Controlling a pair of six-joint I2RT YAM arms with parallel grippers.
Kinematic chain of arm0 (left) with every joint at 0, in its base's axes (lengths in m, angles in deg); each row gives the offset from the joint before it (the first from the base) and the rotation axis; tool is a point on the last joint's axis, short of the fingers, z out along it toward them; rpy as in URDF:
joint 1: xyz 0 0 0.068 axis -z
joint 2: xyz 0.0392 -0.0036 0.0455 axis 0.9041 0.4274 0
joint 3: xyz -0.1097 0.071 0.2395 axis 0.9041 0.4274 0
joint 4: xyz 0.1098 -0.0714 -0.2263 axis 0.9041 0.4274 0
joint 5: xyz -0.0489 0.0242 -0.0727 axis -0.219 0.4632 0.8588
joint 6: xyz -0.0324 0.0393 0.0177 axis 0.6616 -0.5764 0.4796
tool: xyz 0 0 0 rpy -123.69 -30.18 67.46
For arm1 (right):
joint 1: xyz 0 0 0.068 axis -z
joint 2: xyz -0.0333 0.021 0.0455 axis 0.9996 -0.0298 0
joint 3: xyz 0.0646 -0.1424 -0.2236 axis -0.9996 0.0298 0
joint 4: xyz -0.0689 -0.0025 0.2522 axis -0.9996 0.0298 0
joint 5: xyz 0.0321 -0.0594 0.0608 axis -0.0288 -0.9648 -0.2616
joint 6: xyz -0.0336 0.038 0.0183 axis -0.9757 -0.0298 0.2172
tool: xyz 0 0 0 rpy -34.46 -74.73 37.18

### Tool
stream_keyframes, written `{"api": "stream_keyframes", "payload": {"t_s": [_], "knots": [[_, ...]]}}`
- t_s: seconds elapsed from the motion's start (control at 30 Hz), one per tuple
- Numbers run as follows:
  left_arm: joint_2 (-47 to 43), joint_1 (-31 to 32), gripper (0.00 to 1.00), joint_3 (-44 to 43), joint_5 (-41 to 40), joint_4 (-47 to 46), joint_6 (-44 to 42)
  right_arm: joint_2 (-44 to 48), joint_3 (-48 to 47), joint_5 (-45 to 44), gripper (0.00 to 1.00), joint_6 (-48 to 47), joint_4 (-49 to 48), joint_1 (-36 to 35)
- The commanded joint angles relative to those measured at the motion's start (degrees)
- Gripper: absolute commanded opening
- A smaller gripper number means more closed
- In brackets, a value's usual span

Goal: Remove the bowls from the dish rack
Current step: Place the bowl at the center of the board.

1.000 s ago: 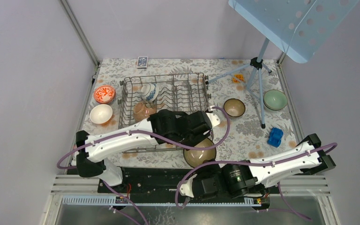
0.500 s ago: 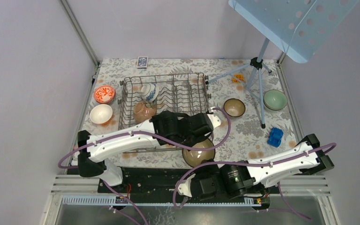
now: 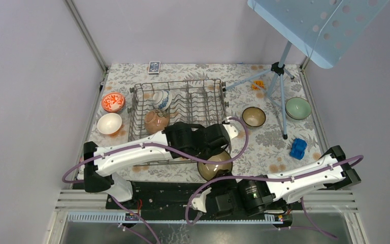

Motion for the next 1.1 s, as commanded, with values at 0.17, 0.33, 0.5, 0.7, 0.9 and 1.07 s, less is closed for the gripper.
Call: {"api": "stream_keyframes", "payload": {"t_s": [0.17,0.33,0.5,0.7,0.9,1.07], "knots": [[-2.77,-0.67,0.00,0.78,-3.52,-4.89,2.68,1.19,-3.41,-5.06,0.73,1.98,-2.46,-0.66],[-4.17,-7.13,0.00,1.56,-1.30,-7.58,5.80,0.15,-11.59,-3.89,0.94,7.54,-2.82,-1.11],[-8.55,-17.24,0.00,3.93,5.95,-13.69,9.09,0.33,-17.25,-2.52,0.99,14.04,-4.59,-1.34],[-13.78,-27.79,0.00,8.04,7.89,-18.49,15.58,4.36,-14.64,-12.94,1.00,27.30,-16.60,-1.14],[-19.52,-32.26,0.00,13.50,7.54,-21.08,22.73,4.79,-22.19,-5.07,1.00,53.25,-16.61,18.07],[-22.69,-32.22,0.00,16.99,8.03,-21.72,27.85,1.63,-26.89,-5.95,1.00,59.19,-16.34,27.67]]}}
